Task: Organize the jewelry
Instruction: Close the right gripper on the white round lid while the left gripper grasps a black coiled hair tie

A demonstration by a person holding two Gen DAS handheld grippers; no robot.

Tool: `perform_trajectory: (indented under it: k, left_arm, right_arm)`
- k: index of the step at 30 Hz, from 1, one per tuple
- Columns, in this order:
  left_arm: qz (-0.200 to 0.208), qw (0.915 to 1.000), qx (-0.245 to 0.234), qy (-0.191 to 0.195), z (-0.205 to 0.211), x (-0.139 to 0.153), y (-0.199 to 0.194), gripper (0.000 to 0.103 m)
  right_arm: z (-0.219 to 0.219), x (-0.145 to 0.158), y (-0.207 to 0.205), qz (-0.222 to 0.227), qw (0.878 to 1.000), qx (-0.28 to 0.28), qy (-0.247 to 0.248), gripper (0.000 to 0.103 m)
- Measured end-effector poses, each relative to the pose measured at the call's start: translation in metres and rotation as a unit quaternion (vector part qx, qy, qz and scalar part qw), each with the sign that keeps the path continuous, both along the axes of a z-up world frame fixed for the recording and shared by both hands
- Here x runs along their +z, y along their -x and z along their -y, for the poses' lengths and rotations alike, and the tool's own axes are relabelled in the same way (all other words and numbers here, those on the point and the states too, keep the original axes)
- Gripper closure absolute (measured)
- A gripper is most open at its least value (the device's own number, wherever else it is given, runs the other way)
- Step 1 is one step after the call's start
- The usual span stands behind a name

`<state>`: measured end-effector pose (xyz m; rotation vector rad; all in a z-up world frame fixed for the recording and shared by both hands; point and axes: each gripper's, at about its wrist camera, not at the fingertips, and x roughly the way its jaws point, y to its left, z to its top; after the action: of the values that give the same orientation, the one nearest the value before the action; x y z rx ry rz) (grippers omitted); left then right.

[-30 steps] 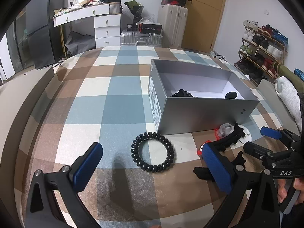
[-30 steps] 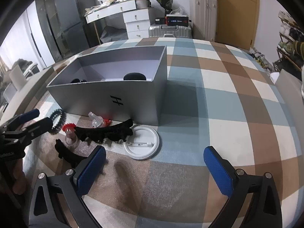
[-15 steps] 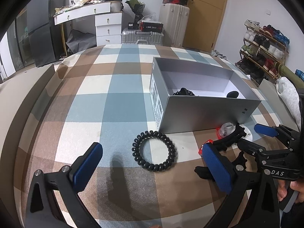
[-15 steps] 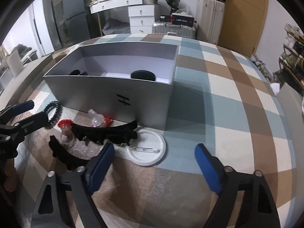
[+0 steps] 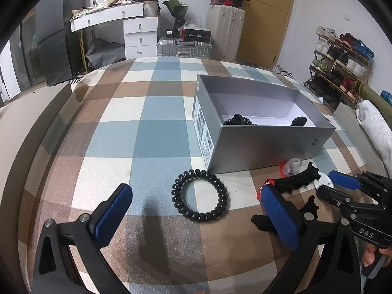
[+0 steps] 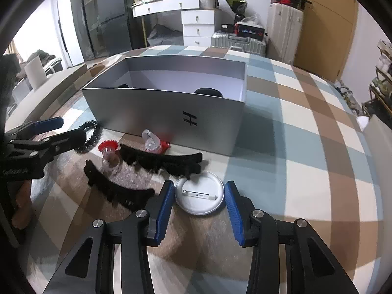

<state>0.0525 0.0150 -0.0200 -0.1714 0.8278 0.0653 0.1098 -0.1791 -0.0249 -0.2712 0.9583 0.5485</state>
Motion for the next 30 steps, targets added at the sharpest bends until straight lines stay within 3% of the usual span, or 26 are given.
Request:
perform_trajectory:
  k: [8,20,22,26,30]
  left_arm:
    - [-0.012,0.9998,0.012,0.013,-0.005,-0.003,-0.001,0.001]
    - [0.009,0.9938,0.087,0.069,-0.032,-0.001,0.008,0.003]
    - [0.017,0.9927,0.092,0.076,-0.034,-0.001,0.01,0.009]
    - [-0.009,0.9956,0.076,0.054,-0.026,-0.005,0.003,0.038]
    - [-0.017,0.9973,0.062,0.034,-0.019,-0.004,0.0,0.051]
  right_arm:
    - [0.025,0.017,0.009,0.017,0.999,-0.02,-0.039,0.062]
    - [0.031,0.031,0.016,0.038,0.996,-0.025,-0.08,0.062]
    - [0.031,0.032,0.016,0.039,0.996,-0.024,-0.081,0.062]
    - [0.033,0.034,0.016,0.041,0.995,-0.026,-0.084,0.062]
    - [0.034,0.036,0.017,0.041,0.995,-0.026,-0.085,0.062]
